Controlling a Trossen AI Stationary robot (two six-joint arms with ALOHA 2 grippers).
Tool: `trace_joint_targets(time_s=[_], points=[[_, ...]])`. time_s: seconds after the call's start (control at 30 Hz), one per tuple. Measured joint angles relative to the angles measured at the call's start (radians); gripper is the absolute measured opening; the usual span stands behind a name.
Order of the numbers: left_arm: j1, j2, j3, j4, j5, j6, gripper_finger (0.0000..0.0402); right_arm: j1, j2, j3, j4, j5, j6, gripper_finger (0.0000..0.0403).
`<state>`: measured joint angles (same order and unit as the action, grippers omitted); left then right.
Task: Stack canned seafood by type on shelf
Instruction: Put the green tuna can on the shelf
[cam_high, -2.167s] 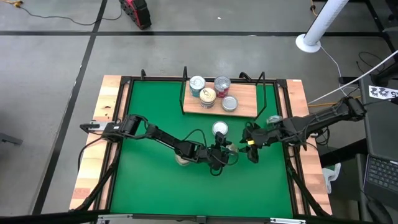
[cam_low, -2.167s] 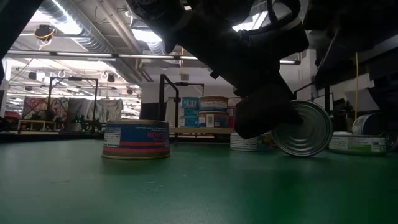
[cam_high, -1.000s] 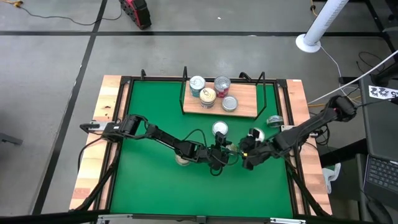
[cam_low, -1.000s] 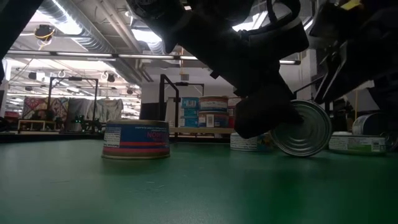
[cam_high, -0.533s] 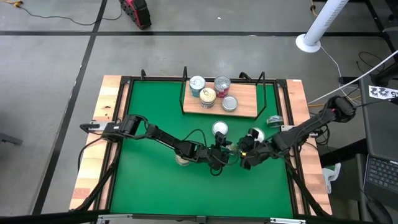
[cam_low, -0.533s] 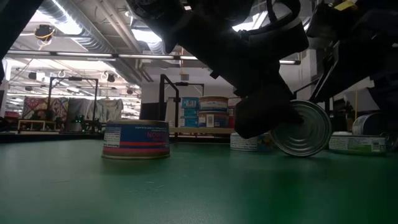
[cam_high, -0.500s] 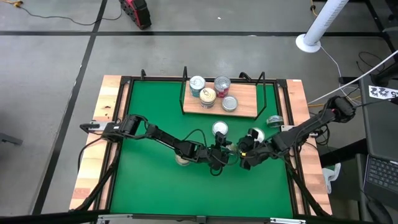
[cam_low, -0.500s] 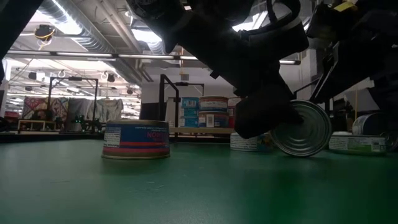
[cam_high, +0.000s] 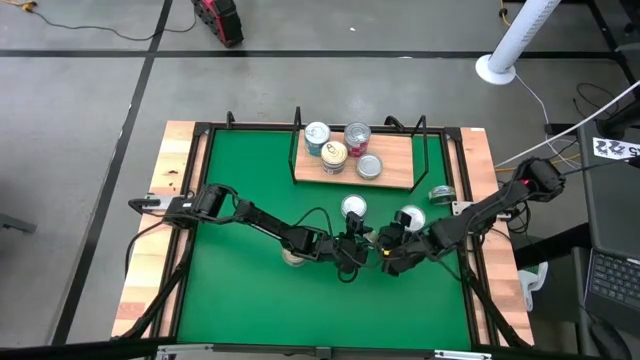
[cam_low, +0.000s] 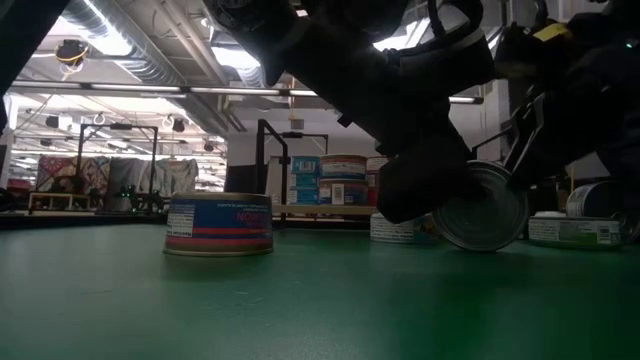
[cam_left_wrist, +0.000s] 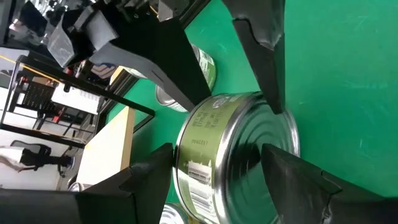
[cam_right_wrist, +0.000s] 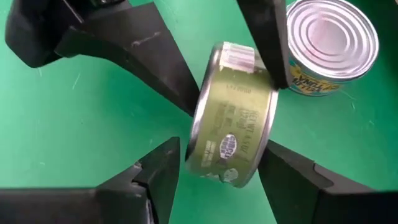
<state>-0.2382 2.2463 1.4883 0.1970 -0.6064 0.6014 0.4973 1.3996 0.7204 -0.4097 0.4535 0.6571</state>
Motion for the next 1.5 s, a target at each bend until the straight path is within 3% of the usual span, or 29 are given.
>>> trace_joint_targets(time_s=[0.27, 0.53, 0.93, 1.13, 1.5], points=[[0.000, 0.000, 0.000, 0.000, 0.000, 0.005, 0.0239, 0.000, 0.032, 0.000, -0.001, 0.033, -0.001, 0.0202], [-0.005, 0.000, 0.000, 0.001, 0.000, 0.010, 0.0239, 0.000, 0.053, 0.001, 0.001, 0.039, -0.004, 0.0129], [-0.038, -0.043, 0.000, -0.029, -0.052, 0.021, 0.0239, -0.001, 0.004, 0.001, -0.026, 0.025, -0.007, 0.0144], [-0.052, -0.121, 0.001, -0.130, -0.096, -0.031, 0.0239, -0.001, -0.076, 0.044, -0.198, 0.054, -0.008, 0.0134], [-0.049, -0.275, 0.001, -0.402, -0.106, -0.174, 0.0239, -0.042, -0.109, 0.267, -0.560, 0.308, -0.163, 0.0141]])
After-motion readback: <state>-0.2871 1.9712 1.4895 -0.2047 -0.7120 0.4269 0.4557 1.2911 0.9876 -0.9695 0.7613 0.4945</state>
